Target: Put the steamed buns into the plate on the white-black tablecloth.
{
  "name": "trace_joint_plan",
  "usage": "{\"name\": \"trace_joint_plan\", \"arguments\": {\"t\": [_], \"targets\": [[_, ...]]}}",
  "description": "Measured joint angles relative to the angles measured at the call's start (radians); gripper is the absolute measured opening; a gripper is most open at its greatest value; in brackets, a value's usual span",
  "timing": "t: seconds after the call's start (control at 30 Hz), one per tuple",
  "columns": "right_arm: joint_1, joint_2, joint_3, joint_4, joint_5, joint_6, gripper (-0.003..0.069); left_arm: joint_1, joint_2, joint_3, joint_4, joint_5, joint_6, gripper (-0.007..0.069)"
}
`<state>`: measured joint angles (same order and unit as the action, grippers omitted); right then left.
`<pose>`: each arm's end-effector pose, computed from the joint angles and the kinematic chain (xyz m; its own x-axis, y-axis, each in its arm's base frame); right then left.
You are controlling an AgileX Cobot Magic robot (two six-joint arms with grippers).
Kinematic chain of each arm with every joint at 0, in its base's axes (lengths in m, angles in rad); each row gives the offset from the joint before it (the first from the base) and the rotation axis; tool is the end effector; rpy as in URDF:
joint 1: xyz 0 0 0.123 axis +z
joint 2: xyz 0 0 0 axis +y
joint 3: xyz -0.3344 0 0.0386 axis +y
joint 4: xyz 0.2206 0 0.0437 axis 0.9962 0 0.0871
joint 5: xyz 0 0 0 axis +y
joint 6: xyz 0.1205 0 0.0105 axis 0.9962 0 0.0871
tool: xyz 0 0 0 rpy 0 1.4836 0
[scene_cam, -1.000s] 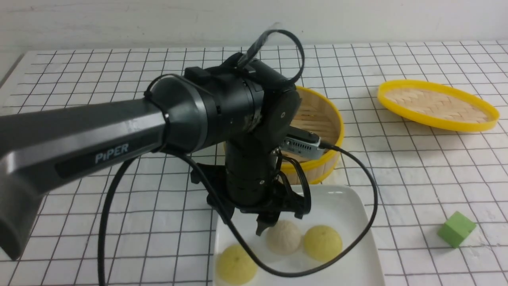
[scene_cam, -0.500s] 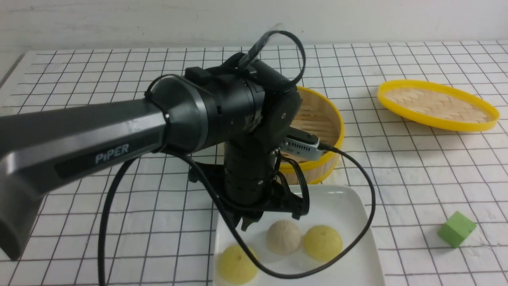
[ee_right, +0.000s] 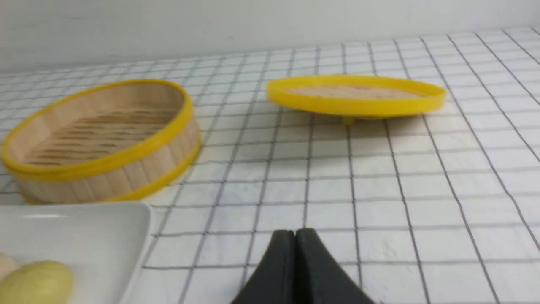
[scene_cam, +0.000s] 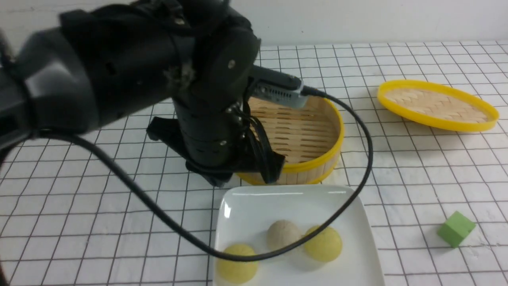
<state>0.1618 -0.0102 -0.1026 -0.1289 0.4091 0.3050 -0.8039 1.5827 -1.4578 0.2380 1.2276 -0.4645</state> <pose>-0.0012 -0.0065 0.2017 -0.2191 0.1520 -0.9638 -0.0721 0.9826 0.1713 0.2298 -0.1998 0.3606 -0.8566 0.3637 -0.3660 0.3604 0.9294 0.0801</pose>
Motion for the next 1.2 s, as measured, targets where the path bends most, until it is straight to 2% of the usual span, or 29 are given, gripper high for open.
{"name": "trace_joint_plan", "arguments": {"t": [0.27,0.53,0.73,1.07,1.2], "targets": [[-0.108,-0.002,0.119,0.02,-0.001,0.002,0.0011,0.0,-0.217,0.019,0.038,0.01,0.002,0.0002],[-0.124,-0.002,0.119,0.066,0.0,0.004,0.0017,0.0,-0.467,0.142,0.052,0.01,0.002,0.0002],[-0.124,-0.002,0.119,0.069,0.0,0.004,0.0023,0.0,-0.727,0.344,0.056,0.01,-0.002,0.0002],[-0.124,-0.002,0.119,0.148,0.006,0.023,0.0034,0.0,-1.025,0.591,0.08,0.01,-0.137,0.0002],[-0.124,-0.002,0.119,0.139,0.005,-0.026,0.0041,0.0,-1.116,0.642,0.126,0.01,-0.198,0.0002]]}}
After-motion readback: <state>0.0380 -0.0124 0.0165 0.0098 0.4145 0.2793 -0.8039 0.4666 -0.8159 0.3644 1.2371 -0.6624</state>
